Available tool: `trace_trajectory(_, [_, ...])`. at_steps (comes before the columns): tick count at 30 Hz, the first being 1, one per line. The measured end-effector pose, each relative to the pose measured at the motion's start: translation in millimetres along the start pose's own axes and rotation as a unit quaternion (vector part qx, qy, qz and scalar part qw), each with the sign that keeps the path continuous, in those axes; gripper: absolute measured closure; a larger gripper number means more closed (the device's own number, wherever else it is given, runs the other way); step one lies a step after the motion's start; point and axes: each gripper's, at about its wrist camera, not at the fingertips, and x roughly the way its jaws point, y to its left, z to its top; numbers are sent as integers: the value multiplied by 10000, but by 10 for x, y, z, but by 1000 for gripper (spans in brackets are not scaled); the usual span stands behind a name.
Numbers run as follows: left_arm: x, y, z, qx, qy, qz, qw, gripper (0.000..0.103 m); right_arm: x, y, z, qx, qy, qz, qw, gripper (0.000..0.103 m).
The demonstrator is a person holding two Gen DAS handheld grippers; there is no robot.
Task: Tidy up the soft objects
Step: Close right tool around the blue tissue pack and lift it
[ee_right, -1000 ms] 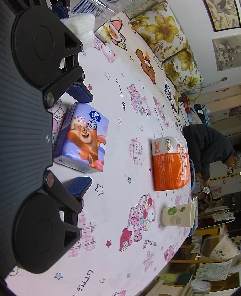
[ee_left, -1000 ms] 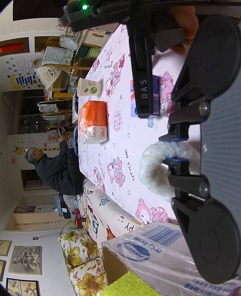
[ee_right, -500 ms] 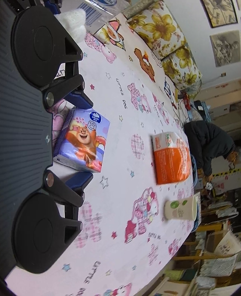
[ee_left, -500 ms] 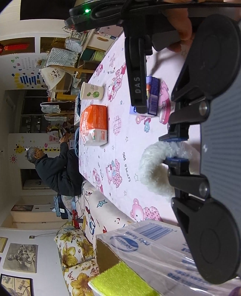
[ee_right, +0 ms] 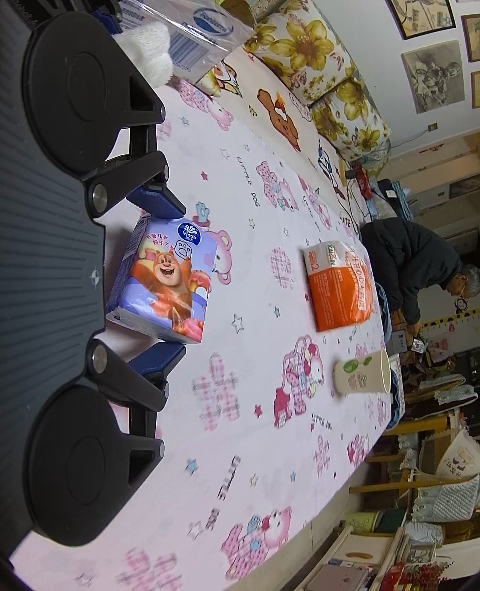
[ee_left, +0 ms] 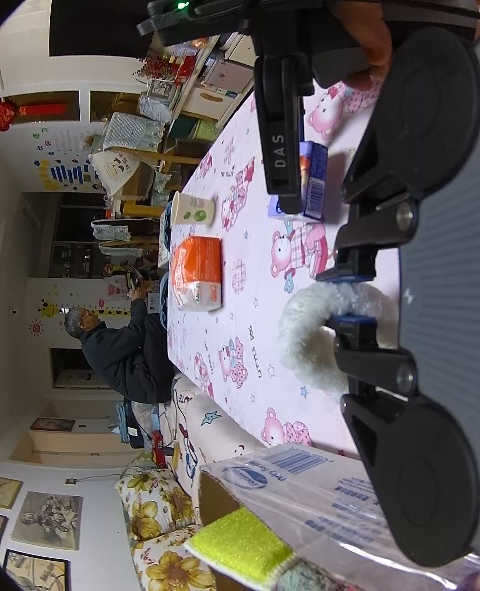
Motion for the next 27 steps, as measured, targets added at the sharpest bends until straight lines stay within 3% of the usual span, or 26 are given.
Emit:
trace_trajectory(9, [-265,-65,-30,84,-113,-139,9998,90,-334,-77,-96,164,-131,-105,9997,12])
trace_trajectory(10, [-294,-74,-34,102,-130,-148,9998,90,-338,-93,-82,174,-147,-105,9997,15])
trace_trajectory(11, [-320,-81,-35,118,-144,-156,9997,90,-359,-101,-84,182,-166,-134,9996,61])
trace_trajectory(12, [-350,-86,-36,132,-157,-172,9996,90,-363,-93,-78,190,-116,-142,9997,74])
trace_trajectory(19, [-523,-67,-60,111,-247,-226,9994,90,-407,-156,-194,249,-19,-275,9993,72])
trace_trajectory(22, [-550,-15,-56,45,-241,-223,9995,90,-416,-227,-213,410,-7,-230,9989,64])
trace_trajectory(24, [-572,15,-62,3,-247,-216,9995,90,-420,-262,-221,515,-41,-185,9985,43])
trace_trajectory(25, [-578,24,-55,-14,-259,-220,9994,90,-419,-269,-226,570,-84,-175,9982,19])
trace_trajectory(26, [-583,34,-46,-24,-273,-225,9994,90,-416,-260,-233,605,-145,-173,9979,5])
trace_trajectory(27, [-588,35,-38,-25,-287,-233,9993,90,-412,-232,-253,609,-197,-142,9978,2])
